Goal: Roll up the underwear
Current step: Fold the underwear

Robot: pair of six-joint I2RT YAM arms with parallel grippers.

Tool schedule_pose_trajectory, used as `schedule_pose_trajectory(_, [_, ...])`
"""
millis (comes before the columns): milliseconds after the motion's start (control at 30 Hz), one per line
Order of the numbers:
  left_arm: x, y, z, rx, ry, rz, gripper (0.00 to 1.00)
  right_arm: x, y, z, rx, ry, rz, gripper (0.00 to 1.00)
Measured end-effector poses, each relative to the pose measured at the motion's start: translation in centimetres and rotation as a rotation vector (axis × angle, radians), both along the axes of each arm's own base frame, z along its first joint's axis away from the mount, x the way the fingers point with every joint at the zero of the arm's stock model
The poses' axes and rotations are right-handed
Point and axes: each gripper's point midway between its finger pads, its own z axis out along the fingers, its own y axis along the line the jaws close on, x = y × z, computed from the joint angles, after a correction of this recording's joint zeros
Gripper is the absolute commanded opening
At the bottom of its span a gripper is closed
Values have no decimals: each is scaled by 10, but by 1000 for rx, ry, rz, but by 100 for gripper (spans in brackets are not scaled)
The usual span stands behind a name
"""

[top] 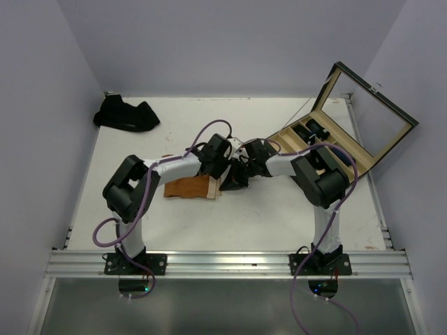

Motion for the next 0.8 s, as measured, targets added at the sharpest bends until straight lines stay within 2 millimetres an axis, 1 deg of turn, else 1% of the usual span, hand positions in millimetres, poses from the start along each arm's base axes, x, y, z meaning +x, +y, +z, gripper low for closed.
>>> schedule_pose_trajectory(133, [-5, 2, -10, 21, 31, -8, 56, 0, 1, 0, 6, 9, 4, 0])
schedule_pose_trajectory(300, [-10, -2, -11, 9, 49, -25, 62, 0, 0, 0, 7, 12, 5, 0])
schedule_pose_trajectory(567, [-14, -4, -13, 0, 70, -37, 63, 0, 0, 0, 8, 13, 5, 0])
schedule_pose_trajectory(667, [-14, -3, -13, 1, 72, -38, 59, 0, 0, 0, 7, 13, 6, 0])
schedule_pose_trajectory(700, [-15, -3, -13, 2, 73, -38, 55, 0, 0, 0, 7, 14, 5, 0])
schedule_pose_trajectory(767, [-16, -3, -13, 3, 76, -39, 52, 0, 0, 0, 7, 14, 5, 0])
schedule_pose_trajectory(800, [-16, -3, -14, 4, 78, -39, 48, 0, 0, 0, 7, 14, 6, 0])
